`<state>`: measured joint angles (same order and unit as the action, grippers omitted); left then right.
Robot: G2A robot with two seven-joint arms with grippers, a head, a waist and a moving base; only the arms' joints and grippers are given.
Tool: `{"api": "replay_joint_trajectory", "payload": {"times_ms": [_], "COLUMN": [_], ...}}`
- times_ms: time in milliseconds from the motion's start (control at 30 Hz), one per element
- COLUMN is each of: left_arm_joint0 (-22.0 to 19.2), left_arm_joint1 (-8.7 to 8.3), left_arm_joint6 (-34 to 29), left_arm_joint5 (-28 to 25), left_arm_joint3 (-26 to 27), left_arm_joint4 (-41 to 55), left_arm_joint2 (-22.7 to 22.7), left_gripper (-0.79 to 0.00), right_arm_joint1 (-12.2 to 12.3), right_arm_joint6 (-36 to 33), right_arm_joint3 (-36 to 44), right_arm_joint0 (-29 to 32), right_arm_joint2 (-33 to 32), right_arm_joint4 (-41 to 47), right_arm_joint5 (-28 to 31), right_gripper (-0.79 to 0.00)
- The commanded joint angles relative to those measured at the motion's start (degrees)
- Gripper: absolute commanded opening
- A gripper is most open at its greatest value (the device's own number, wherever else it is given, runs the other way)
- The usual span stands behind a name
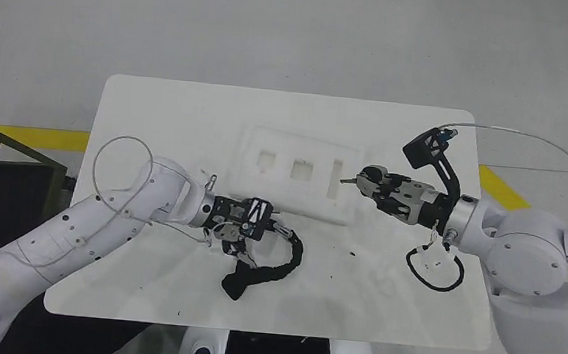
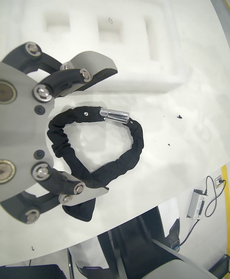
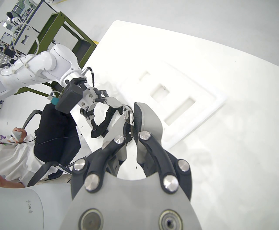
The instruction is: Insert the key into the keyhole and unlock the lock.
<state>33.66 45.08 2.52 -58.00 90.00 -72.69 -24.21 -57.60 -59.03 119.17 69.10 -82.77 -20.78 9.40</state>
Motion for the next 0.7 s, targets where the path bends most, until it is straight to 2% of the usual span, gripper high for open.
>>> {"api": "replay_joint_trajectory", "payload": {"times_ms": [0,167,467,567,633,667], "left_arm_joint0": [-1.72,-6.06,-11.99,-12.19,-12.18,-12.16], "left_arm_joint1": [0.66,2.9,7.14,8.42,9.23,9.61], "left_arm_joint6": [-0.45,-0.28,4.25,5.19,5.75,5.98], "left_arm_joint5": [0.0,0.0,0.0,0.0,0.0,0.0], "left_arm_joint3": [-0.61,-2.5,-8.58,-10.29,-11.32,-11.83], "left_arm_joint4": [-0.43,-2.67,-4.69,-5.83,-6.77,-7.26], "left_arm_joint2": [2.01,7.12,14.32,14.47,14.47,14.47], "left_gripper": [0.0,0.0,0.0,-0.089,-0.185,-0.191], "right_arm_joint1": [0.0,0.0,0.0,0.0,0.0,0.0], "right_arm_joint6": [0.0,0.0,0.0,0.0,0.0,0.0], "right_arm_joint3": [0.0,0.0,0.0,0.0,0.0,0.0], "right_arm_joint0": [0.0,0.0,0.0,0.0,0.0,0.0], "right_arm_joint2": [0.0,0.0,0.0,0.0,0.0,0.0], "right_arm_joint4": [0.0,0.0,0.0,0.0,0.0,0.0], "right_arm_joint5": [0.0,0.0,0.0,0.0,0.0,0.0], "right_gripper": [-0.785,-0.785,-0.785,-0.785,-0.785,-0.785]}}
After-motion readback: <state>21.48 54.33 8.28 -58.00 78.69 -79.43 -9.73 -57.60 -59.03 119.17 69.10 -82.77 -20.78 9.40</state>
